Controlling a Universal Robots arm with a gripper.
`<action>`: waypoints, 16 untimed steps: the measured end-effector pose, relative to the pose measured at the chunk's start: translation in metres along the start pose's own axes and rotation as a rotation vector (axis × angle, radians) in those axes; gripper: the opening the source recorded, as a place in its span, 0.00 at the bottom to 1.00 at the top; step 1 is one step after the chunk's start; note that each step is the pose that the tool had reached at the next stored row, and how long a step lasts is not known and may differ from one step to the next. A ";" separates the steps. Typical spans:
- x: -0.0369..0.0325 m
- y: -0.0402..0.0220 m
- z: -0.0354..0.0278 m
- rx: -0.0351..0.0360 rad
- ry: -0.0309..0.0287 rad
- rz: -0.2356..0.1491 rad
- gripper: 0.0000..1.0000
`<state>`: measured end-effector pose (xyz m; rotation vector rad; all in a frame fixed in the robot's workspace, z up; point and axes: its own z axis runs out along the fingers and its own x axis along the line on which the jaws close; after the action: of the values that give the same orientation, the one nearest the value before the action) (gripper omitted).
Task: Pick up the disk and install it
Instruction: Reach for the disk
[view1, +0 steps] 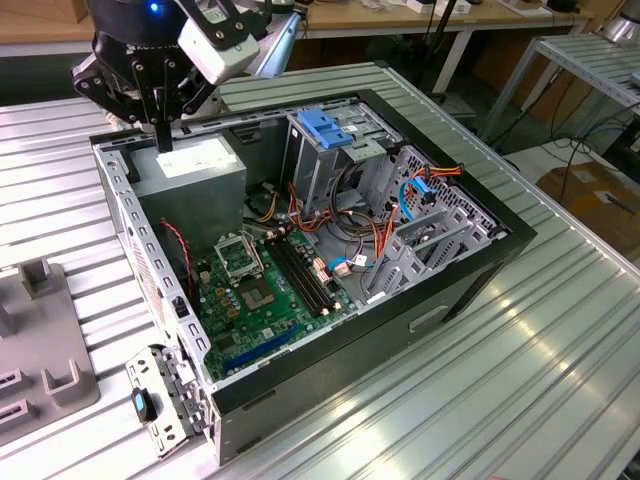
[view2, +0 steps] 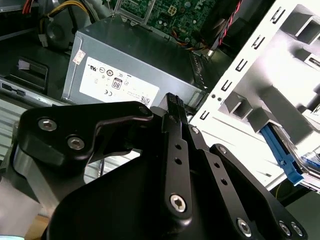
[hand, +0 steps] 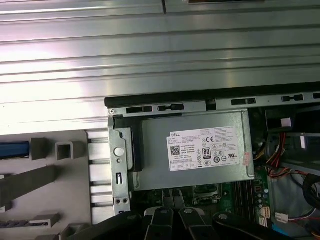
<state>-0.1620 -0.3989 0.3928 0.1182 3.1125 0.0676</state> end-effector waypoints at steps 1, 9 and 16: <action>0.0010 -0.0001 0.0000 0.0000 0.0000 0.000 0.11; 0.0098 -0.0007 0.0001 0.0000 0.0000 0.000 0.11; 0.0134 -0.0010 0.0001 0.0001 0.0000 0.000 0.11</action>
<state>-0.1754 -0.3989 0.3924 0.1187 3.1125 0.0676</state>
